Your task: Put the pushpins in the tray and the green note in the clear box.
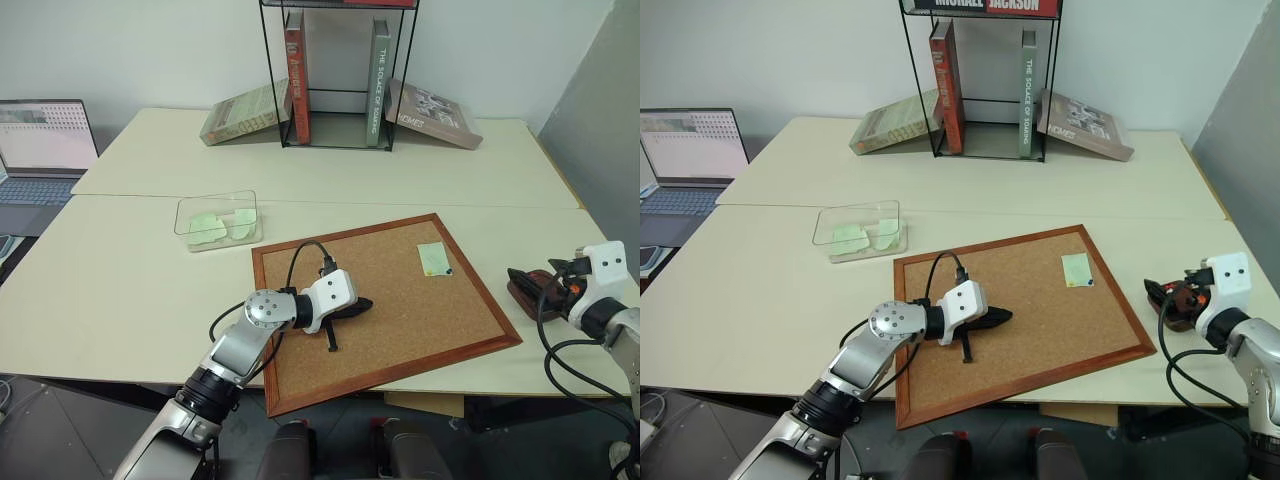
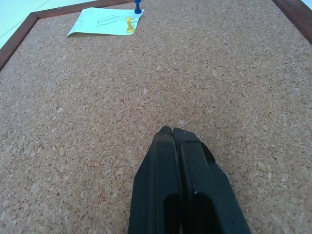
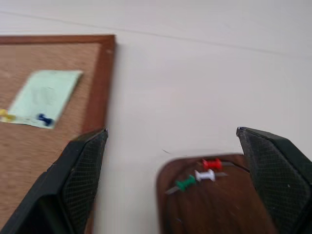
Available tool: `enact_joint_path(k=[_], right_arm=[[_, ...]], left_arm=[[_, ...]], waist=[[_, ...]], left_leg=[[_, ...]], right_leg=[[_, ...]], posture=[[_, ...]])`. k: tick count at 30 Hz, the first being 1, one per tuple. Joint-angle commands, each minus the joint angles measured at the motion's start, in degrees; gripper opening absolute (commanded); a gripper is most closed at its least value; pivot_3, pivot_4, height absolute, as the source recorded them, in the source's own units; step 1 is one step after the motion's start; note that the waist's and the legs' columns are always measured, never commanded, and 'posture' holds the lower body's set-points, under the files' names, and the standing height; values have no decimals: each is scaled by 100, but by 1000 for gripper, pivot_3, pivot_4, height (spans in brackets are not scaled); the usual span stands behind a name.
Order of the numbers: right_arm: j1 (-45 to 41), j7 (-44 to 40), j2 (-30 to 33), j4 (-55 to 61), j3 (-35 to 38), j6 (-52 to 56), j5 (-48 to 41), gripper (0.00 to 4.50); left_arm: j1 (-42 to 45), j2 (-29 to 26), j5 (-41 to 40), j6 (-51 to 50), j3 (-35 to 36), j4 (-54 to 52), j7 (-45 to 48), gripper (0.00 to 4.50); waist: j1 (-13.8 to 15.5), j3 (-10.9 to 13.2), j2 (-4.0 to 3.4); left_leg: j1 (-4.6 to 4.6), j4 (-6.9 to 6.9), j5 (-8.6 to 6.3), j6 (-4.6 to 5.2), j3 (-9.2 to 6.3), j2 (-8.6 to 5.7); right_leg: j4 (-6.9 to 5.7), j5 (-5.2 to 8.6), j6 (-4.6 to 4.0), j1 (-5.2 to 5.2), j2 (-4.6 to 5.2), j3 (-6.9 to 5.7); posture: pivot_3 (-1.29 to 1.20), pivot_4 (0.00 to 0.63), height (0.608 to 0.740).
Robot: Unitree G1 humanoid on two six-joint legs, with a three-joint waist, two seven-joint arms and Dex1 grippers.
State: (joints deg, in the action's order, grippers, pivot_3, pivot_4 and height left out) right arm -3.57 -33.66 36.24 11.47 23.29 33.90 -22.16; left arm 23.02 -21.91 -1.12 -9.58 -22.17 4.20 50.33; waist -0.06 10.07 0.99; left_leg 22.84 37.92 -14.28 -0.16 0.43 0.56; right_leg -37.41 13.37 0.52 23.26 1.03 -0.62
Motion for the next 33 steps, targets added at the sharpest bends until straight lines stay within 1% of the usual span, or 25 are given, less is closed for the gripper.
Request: enact_joint_path(k=[1, 7, 13, 17, 21, 26, 29, 31, 33], right_arm=[[-96, -49, -47, 390, -234, -431, 32, 4495], [-130, 28, -370, 307, -1024, -602, 258, 4495], [-348, 272, -772, -225, -1449, -1012, 585, 4495], [-523, 394, -943, -602, -1532, -1271, 750, 4495], [-666, 405, -1036, -976, -1689, -1566, 940, 3954], [-747, 407, -1088, -1250, -1722, -1747, 1017, 2827], [-719, 405, -1090, -1224, -1741, -1782, 1030, 2128], [-705, 399, -1096, -1204, -1747, -1796, 1033, 1757], [-680, 398, -1100, -1155, -1748, -1807, 1027, 1253]], left_arm=[[-25, -80, 224, -57, -32, 180, -88, 0], [-20, -88, 245, -52, -40, 183, -86, 0], [-28, -109, 265, -45, -41, 171, -89, 0], [-24, -119, 273, -34, -45, 168, -91, 0], [-23, -125, 278, -30, -51, 169, -87, 0], [-23, -132, 287, -35, -51, 166, -93, 0], [-52, -160, 283, -53, -37, 116, -86, 0], [-55, -166, 286, -58, -37, 115, -85, 0], [-64, -172, 288, -67, -38, 105, -83, 0]], waist=[[0, 0, 0], [-1, 0, 0], [-1, 1, 2], [-2, 1, 1], [-2, 0, 1], [-3, 0, 1], [-4, 0, 1], [-4, 0, 1], [-4, 0, 1]], left_leg=[[1, 0, 0, 0, 0, 0], [2, -1, 0, 0, 0, 4], [3, -1, 0, 0, 2, 5], [3, 0, 0, 0, 3, 6], [4, -1, 0, 0, 4, 5], [3, -2, 0, 0, 3, 5], [3, -2, 0, 0, 4, 5], [3, -2, 0, 0, 4, 5], [3, -2, 0, 0, 4, 6]], right_leg=[[2, 0, 0, 0, 0, 0], [13, 1, -1, -1, 0, -1], [17, 1, -1, -1, 0, 0], [18, 3, -4, -1, 0, 0], [18, 0, -1, -1, 0, 1], [17, 0, 0, -1, 0, 0], [17, -4, 7, -1, 0, 2], [16, -5, 7, -1, 0, 2], [16, -4, 7, -1, 0, 2]], posture=[[0, 150, 740], [0, 150, 740], [0, 150, 740], [0, 150, 740], [0, 150, 740], [0, 150, 740], [0, 150, 740], [0, 150, 740], [0, 150, 740]])
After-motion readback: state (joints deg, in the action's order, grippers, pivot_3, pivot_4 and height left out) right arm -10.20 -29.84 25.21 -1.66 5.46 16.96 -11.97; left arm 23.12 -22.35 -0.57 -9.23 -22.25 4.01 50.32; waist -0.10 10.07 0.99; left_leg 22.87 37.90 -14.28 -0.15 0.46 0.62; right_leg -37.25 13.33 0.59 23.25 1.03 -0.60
